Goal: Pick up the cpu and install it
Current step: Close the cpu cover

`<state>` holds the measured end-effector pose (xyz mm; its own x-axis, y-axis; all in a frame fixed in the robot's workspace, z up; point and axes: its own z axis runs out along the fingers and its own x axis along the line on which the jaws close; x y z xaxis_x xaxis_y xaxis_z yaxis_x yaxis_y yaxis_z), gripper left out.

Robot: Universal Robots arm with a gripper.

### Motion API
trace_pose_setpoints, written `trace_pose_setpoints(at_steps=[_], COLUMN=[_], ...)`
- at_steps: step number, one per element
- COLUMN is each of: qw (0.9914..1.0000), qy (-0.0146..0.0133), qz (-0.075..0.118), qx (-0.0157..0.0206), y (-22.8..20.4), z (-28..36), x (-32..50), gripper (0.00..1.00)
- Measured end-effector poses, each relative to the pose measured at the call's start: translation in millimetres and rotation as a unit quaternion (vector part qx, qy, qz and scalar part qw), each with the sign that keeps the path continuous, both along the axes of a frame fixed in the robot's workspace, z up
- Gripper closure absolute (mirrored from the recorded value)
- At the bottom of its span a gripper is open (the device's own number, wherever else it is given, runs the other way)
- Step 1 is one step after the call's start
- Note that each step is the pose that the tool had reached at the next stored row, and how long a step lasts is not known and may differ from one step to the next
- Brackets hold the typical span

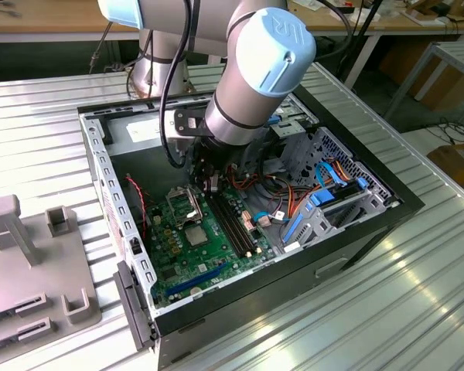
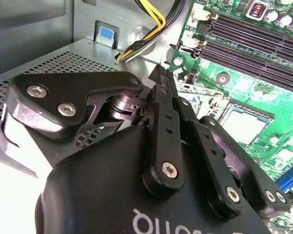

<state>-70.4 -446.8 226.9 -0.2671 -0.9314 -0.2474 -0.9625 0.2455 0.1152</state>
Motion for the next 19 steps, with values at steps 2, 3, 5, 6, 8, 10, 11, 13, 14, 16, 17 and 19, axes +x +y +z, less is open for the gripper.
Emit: trace_pose_setpoints(at_steps=[2, 3, 5, 6, 8, 10, 11, 13, 14, 16, 17, 19], qw=[1.0, 1.0, 1.0, 1.0, 1.0, 1.0, 1.0, 1.0, 1.0, 1.0, 1.0, 1.0], qy=[0.0, 0.0, 0.0, 0.0, 0.0, 0.0, 0.0, 0.0, 0.0, -0.0001, 0.0, -0.0001], qz=[0.0, 0.0, 0.0, 0.0, 0.0, 0.0, 0.0, 0.0, 0.0, 0.0, 0.001, 0.002], qx=[0.0, 0.0, 0.0, -0.0001, -0.0001, -0.0001, -0.0001, -0.0001, -0.0001, -0.0001, -0.0001, 0.0], y=[0.0, 0.0, 0.0, 0.0, 0.0, 0.0, 0.0, 0.0, 0.0, 0.0, 0.0, 0.1], z=[0.0, 0.0, 0.0, 0.0, 0.0, 0.0, 0.0, 0.0, 0.0, 0.0, -0.1, -0.6], x=[0.0, 0.0, 0.0, 0.0, 0.0, 0.0, 0.0, 0.0, 0.0, 0.1, 0.1, 1.2], gripper=[0.89, 0.89, 0.89, 0.89, 0.89, 0.89, 0.89, 0.89, 0.89, 0.89, 0.89, 0.89])
